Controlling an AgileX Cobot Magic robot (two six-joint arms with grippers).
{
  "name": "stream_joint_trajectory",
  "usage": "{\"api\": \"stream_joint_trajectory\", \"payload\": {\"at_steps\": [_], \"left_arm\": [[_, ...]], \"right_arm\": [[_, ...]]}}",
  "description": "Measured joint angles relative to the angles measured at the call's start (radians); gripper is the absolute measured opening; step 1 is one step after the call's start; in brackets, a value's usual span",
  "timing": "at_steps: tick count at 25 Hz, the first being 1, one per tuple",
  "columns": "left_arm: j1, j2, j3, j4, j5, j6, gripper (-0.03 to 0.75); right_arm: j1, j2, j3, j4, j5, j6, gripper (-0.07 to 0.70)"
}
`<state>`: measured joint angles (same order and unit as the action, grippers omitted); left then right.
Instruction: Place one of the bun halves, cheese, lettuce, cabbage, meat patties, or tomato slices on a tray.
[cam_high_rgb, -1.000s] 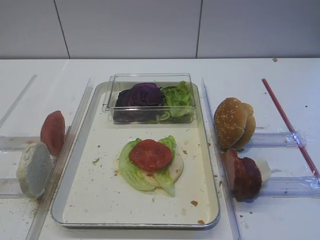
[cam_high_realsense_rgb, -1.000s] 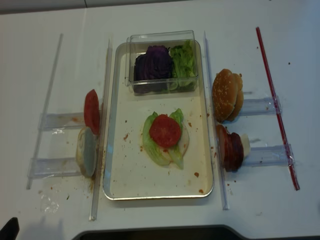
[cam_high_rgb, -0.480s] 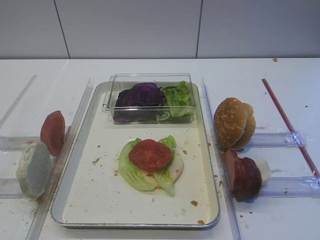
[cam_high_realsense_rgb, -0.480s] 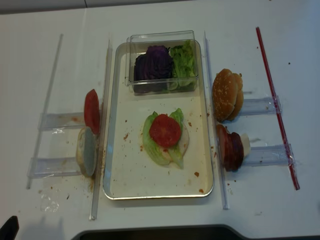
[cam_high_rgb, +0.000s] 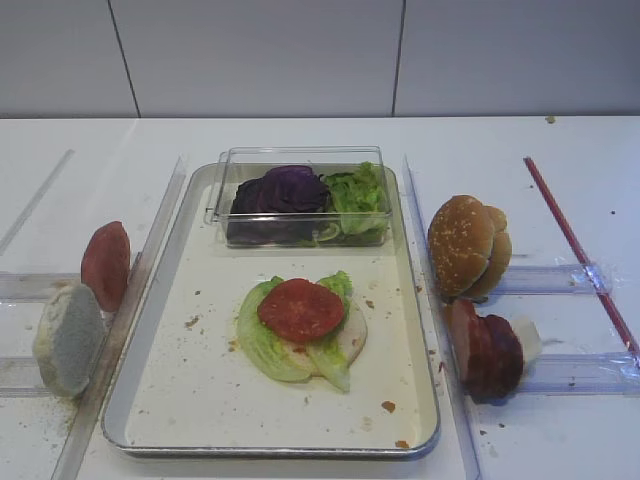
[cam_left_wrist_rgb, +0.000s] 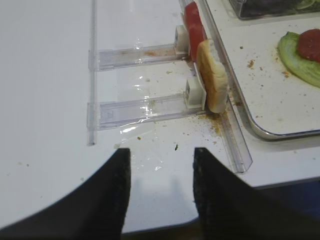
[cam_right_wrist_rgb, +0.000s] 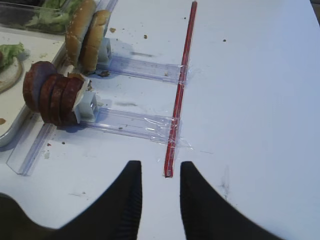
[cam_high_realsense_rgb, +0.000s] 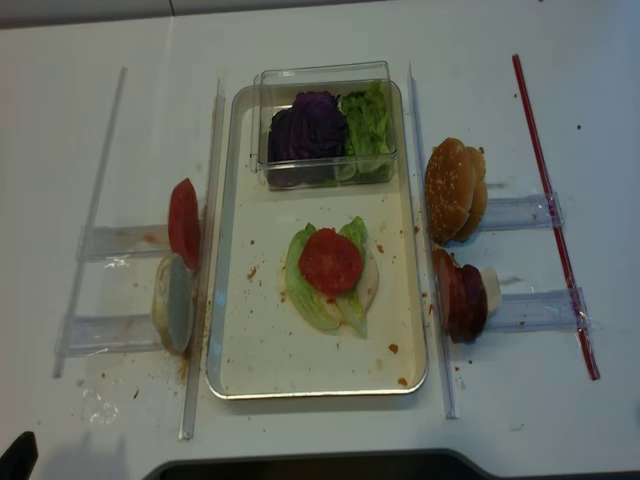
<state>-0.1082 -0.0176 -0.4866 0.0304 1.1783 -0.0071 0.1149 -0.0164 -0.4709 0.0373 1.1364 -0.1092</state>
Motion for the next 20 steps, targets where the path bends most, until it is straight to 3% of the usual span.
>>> {"api": "stream_joint_trajectory", "payload": {"at_steps": [20], "left_arm": [[0.0,0.0,0.0,0.0,0.0,0.0,0.295]], "right_arm": [[0.0,0.0,0.0,0.0,0.0,0.0,0.248]]}}
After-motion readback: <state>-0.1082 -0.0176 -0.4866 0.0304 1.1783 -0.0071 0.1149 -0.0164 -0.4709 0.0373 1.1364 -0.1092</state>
